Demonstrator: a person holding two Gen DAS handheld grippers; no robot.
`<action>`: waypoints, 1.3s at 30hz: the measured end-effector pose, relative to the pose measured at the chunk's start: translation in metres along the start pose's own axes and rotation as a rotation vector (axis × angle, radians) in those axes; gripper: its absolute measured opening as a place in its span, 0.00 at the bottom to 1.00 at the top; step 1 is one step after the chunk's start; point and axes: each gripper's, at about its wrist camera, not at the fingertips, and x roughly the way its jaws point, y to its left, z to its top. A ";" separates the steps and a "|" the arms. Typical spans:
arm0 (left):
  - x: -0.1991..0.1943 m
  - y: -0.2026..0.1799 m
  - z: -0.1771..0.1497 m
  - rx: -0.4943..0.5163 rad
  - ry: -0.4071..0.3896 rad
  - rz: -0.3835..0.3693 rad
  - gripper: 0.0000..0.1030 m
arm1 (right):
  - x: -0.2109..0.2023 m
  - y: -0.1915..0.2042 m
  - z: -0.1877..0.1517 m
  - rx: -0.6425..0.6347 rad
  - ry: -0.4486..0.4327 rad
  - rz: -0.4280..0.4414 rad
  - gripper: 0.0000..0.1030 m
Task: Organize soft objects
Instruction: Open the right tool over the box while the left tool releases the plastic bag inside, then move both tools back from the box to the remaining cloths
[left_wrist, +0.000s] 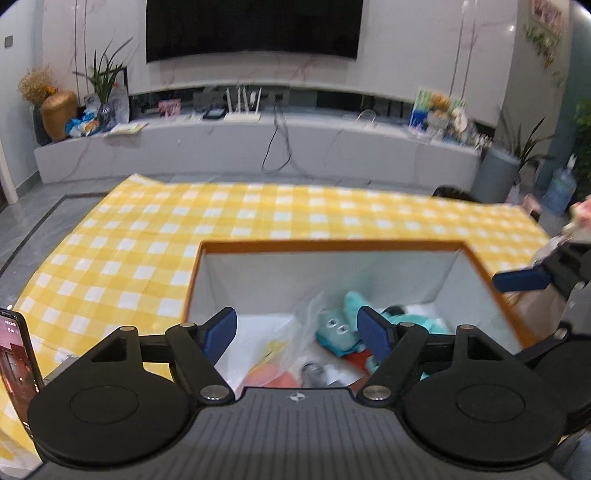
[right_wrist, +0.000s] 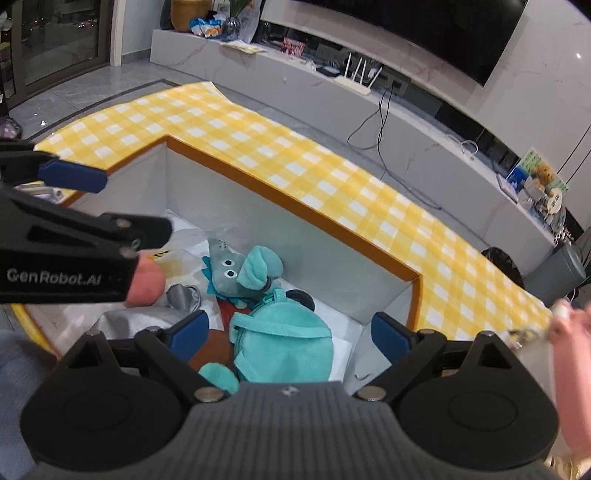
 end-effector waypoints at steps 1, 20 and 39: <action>-0.004 -0.001 0.000 -0.002 -0.018 -0.009 0.85 | -0.006 0.001 -0.003 -0.001 -0.010 -0.002 0.90; -0.076 -0.054 -0.017 0.098 -0.309 -0.168 0.86 | -0.103 -0.012 -0.082 0.197 -0.118 0.125 0.90; -0.067 -0.146 -0.050 0.362 -0.148 -0.443 0.83 | -0.102 -0.098 -0.192 0.465 0.033 -0.019 0.90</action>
